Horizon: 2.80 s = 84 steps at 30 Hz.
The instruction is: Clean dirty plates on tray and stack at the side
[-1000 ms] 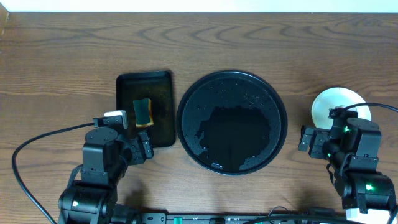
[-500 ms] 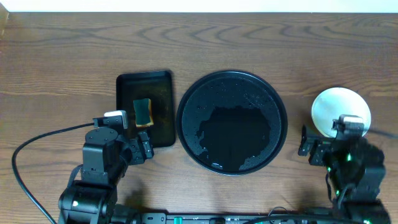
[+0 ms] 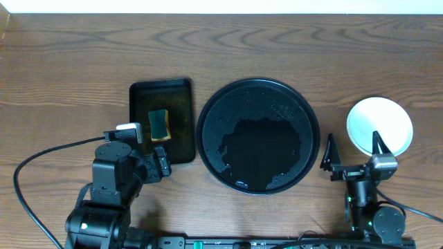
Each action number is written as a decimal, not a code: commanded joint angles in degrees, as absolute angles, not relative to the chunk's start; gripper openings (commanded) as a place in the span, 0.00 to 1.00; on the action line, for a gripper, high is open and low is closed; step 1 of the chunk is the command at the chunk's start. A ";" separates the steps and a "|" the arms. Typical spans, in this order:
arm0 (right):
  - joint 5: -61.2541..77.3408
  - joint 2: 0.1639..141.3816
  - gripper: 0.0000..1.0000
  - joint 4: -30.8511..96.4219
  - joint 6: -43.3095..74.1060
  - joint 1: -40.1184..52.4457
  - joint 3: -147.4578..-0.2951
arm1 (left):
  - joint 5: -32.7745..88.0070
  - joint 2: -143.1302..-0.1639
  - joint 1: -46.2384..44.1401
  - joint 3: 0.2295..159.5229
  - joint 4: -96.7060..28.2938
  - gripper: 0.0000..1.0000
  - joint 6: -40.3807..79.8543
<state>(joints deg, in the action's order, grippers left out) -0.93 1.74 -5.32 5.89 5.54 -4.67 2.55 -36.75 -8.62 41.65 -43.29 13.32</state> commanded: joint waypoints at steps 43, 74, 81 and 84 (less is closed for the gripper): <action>-0.38 0.38 0.99 4.27 -1.37 6.46 -0.32 | 1.43 -36.71 -8.36 41.45 -43.27 0.89 13.41; -0.38 0.38 0.99 4.27 -1.37 6.46 -0.32 | -0.03 -0.05 -1.30 0.23 -2.66 0.89 11.75; -0.38 0.38 0.99 4.27 -1.37 6.46 -0.32 | 0.84 -0.10 -1.30 0.23 -4.14 0.89 8.64; -0.38 0.38 0.99 4.27 -1.37 6.46 -0.32 | 0.82 -0.10 -1.30 0.23 -4.01 0.89 8.64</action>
<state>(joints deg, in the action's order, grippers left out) -0.69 0.69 4.03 -0.71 6.02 -0.38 1.08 -0.62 -1.58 1.69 -2.55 10.15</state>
